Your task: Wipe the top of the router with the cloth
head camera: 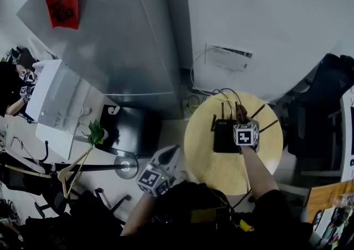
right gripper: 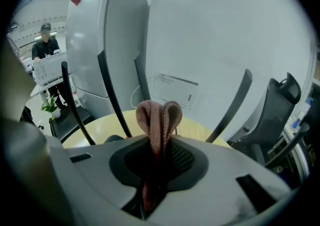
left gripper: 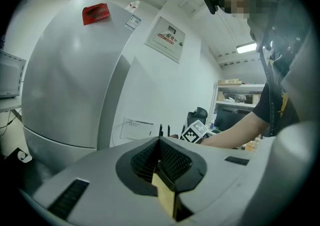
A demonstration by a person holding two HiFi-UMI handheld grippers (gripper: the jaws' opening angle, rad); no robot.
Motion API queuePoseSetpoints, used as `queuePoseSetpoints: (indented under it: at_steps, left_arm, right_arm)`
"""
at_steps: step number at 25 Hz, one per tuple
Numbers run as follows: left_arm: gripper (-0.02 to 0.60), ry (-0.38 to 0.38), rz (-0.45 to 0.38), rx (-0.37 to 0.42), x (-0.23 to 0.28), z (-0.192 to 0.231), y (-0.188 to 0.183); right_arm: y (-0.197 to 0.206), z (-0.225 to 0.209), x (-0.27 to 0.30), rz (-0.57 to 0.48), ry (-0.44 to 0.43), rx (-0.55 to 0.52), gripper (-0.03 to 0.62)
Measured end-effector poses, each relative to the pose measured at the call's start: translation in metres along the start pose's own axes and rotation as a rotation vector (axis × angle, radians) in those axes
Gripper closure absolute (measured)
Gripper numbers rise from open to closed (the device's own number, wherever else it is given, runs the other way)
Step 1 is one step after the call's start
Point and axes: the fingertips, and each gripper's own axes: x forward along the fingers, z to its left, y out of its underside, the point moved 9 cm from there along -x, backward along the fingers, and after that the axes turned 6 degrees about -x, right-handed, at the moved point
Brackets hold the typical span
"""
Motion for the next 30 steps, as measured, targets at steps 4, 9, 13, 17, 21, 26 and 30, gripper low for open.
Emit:
queuePoseSetpoints:
  at_steps: [4,9,13,17,21,26,30]
  left_arm:
    - [0.581,0.029,-0.024,0.015,0.007,-0.002,-0.011]
    - [0.581,0.073,-0.053,0.069,0.019,-0.008,-0.027]
    - [0.581,0.116,-0.1,0.125,0.031,-0.015,-0.04]
    - [0.581,0.141,-0.08,0.183,0.037,-0.027,-0.057]
    - [0.581,0.182,-0.088,0.187,0.043,-0.036,-0.06]
    - [0.581,0.235,-0.084,0.171,0.054,-0.043,-0.051]
    - [0.581,0.249,-0.076,0.154,0.067,-0.05,-0.042]
  right_arm:
    - [-0.005,-0.001,-0.01,-0.031,0.013,0.021,0.531]
    - [-0.022,0.0,-0.028,-0.103,0.019,0.026,0.531]
    - [-0.033,0.0,-0.042,-0.149,0.02,0.019,0.531]
    - [-0.044,0.0,-0.056,-0.187,0.025,0.018,0.531]
    - [-0.052,0.004,-0.071,-0.237,0.018,0.015,0.531]
    - [-0.054,0.008,-0.1,-0.347,-0.022,-0.008,0.531]
    - [-0.031,0.007,-0.117,-0.368,-0.025,-0.1,0.531]
